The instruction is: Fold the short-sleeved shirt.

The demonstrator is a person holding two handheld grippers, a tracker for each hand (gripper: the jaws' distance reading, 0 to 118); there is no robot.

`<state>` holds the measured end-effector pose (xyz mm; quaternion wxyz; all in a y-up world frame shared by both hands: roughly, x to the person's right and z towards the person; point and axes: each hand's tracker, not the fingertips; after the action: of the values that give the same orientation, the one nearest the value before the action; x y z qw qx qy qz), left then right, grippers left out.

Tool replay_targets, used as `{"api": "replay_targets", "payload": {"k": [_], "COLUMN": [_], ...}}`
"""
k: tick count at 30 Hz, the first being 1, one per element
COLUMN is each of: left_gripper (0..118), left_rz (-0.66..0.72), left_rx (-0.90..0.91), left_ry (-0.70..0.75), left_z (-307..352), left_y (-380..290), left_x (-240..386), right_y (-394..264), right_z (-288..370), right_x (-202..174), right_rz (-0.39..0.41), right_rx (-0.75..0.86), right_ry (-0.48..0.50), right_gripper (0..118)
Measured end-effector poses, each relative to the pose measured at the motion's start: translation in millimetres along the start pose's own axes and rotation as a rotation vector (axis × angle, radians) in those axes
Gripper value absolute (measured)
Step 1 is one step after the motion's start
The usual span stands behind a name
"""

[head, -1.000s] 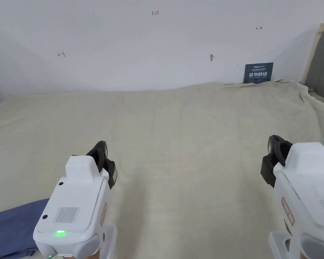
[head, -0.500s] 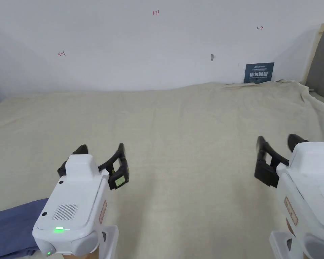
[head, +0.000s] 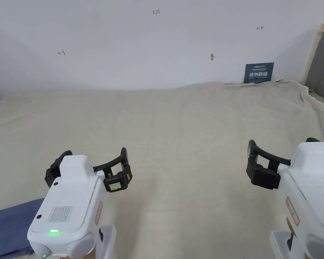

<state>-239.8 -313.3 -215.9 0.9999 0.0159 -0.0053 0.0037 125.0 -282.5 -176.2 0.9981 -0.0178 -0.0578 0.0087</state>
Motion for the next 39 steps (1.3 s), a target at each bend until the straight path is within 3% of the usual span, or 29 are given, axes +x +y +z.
{"api": "replay_targets", "payload": {"k": [39], "left_gripper": [118], "left_rz": [-0.046], "left_rx": [0.004], "left_ry": [0.008], "left_z": [-0.7], "left_y": [-2.0], "left_x": [1.7], "right_y": [2.8], "right_z": [1.9], "right_x": [-2.5], "right_rz": [0.009], "right_rx": [0.007], "right_ry": [-0.005], "right_gripper": [103]}}
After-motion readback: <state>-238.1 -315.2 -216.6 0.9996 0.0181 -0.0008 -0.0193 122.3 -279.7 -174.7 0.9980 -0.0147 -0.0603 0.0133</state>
